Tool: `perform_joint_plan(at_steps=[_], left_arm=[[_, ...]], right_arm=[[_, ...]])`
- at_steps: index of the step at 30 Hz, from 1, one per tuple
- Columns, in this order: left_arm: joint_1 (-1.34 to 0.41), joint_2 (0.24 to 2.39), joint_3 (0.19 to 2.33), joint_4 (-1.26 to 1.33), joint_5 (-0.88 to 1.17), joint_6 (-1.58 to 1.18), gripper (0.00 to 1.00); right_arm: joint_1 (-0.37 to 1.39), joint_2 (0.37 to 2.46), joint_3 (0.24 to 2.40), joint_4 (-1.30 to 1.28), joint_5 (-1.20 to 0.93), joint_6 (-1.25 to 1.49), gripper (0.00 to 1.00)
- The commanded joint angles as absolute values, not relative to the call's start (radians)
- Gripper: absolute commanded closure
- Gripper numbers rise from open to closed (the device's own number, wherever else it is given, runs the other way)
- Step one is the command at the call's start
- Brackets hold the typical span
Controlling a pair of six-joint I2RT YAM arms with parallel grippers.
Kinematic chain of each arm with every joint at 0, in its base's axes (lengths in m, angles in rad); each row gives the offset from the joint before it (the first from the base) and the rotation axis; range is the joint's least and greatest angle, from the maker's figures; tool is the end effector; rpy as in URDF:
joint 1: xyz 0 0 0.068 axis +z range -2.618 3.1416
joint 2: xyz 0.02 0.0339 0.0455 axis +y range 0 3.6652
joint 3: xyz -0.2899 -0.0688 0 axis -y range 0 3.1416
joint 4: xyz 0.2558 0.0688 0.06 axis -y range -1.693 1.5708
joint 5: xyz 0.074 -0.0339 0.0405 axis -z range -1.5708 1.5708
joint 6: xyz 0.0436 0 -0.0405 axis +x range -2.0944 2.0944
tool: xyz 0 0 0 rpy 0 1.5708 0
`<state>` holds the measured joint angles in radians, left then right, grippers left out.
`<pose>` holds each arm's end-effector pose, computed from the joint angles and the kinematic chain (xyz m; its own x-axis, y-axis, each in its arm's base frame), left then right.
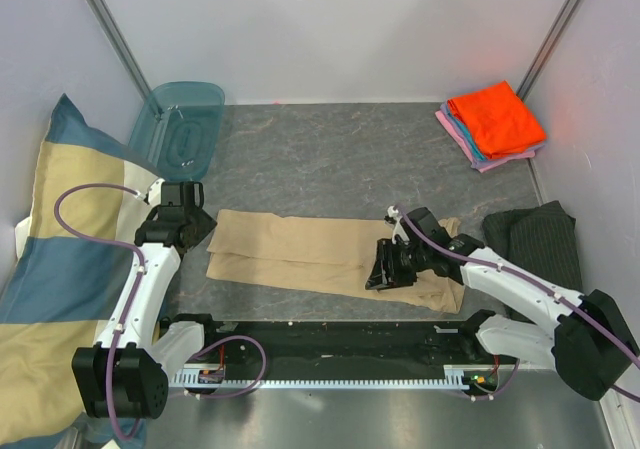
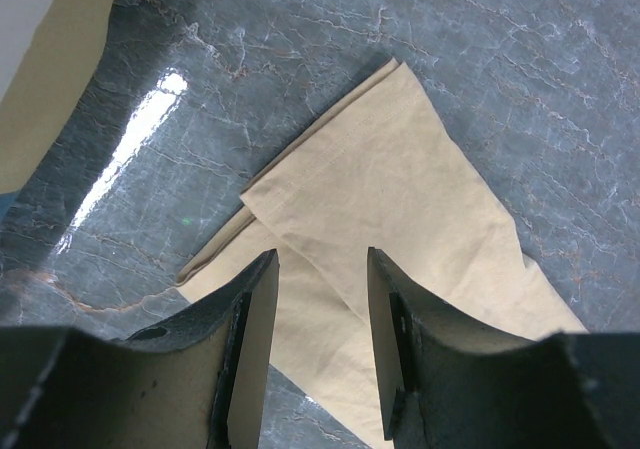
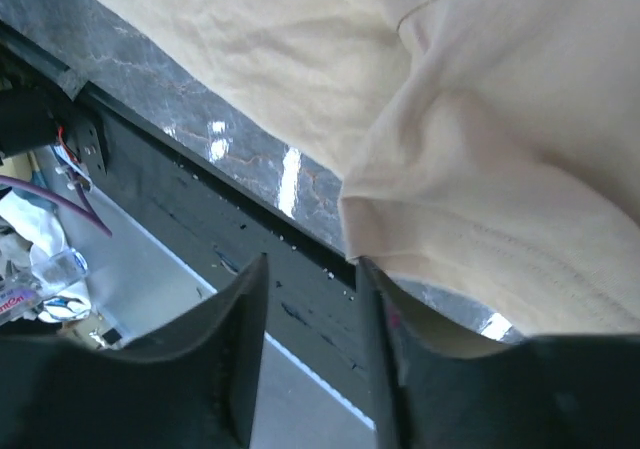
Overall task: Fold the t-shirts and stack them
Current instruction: Fold the other side of the tshirt into a rectangle
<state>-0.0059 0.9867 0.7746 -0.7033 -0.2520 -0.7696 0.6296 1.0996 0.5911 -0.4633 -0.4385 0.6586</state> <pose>0.1937 0.0097 0.2680 -0.4676 -0.6711 -0.5753 -0.6567 0.6994 -0.2821 0.1548 0.1357 0.2060 -0.9726 -0.0230 -0.2313 -0.1661 0.7649 0.6224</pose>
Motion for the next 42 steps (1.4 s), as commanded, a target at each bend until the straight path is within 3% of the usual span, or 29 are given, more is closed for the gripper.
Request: perform_joint_plan(at_steps=[1,15,24,30,36,42], left_arm=[[-0.002,0.980,0.770,-0.678,-0.245,-0.782,0.52],[-0.002,0.988,0.839,-0.612,-0.192,-0.720,0.52],[-0.055,1.055,0.850,-0.313,0.113,-0.623,0.54],[-0.319,1.247,0.969,-0.278,0.075,-0.546,0.40],[-0.576,1.494,1.120,-0.206,0.112,-0.444,0.17],[-0.748,1.736,1.299,-0.198,0.156,-0.278,0.11]], right_arm=[[0.653,1.109,0.623,-0.434,-0.420,0.675,0.46],[0.652,1.028,0.790,-0.538,-0.209,0.640,0.34],[0.653,1.063,0.940,-0.722,0.360,0.799,0.33],[0.652,1.025,0.995,-0.817,0.528,0.844,0.27],[0.652,0.953,1.014,-0.885,0.601,0.902,0.18],[0.652,0.851,1.074,-0.923,0.641,0.891,0.10]])
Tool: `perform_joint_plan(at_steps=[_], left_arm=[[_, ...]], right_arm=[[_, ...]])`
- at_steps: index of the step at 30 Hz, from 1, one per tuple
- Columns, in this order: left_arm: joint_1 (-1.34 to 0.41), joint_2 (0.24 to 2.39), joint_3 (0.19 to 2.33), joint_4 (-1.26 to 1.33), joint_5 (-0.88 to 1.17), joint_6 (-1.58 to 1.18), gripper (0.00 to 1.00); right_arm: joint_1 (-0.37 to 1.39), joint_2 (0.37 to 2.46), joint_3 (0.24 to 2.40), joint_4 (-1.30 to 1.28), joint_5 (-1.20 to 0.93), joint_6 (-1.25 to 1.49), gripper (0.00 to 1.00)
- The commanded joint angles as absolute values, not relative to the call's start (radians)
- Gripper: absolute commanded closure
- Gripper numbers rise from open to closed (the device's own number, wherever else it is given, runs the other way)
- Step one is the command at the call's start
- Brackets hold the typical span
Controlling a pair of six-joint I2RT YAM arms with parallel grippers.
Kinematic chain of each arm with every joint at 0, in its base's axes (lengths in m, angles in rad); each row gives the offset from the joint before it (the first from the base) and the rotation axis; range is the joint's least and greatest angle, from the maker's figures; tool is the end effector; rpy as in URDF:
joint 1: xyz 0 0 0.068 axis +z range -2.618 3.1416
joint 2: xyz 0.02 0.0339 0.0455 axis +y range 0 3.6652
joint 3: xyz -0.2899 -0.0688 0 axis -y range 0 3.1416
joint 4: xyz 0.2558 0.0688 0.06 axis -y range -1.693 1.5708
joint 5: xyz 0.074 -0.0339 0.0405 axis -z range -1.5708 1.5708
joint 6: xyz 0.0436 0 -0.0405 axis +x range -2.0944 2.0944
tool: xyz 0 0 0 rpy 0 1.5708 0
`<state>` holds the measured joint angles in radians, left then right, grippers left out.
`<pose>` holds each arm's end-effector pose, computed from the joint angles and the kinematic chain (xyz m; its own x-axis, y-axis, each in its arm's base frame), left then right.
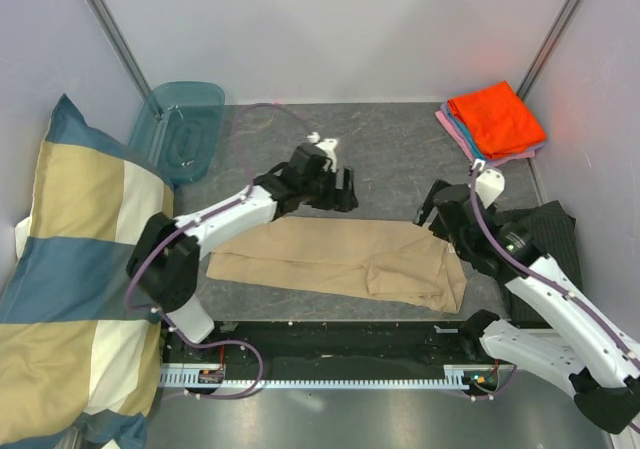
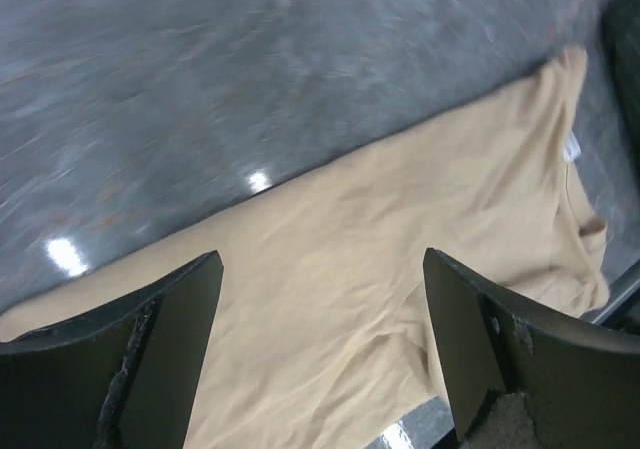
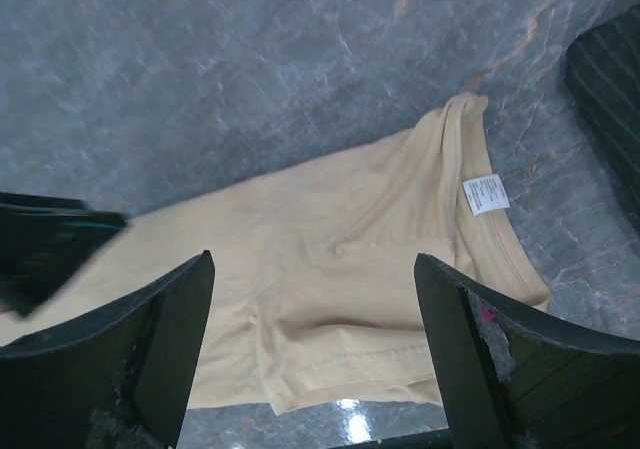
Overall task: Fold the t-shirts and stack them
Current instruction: Fold the other side of the tshirt into a rectangle, then rotate the tshirt 90 degrees
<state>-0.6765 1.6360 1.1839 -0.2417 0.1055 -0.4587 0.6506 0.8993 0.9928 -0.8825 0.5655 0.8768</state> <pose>0.2977 -0.2449 0.2700 -0.7507 0.0381 -0.6595 0.3940 0.8271 -0.4008 0.1469 0.0824 0.3454 -0.5234 0.4173 -0.7429 0.2991 0.9064 0.2984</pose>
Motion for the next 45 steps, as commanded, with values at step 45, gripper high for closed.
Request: perform_joint_plan(at_steps=[45], left_arm=[[-0.796,2.419,1.948,-0.512,0.652,0.253,0.02]], right_arm=[[0.652,0.704,1.048,-0.960,0.469,0.871,0.08]])
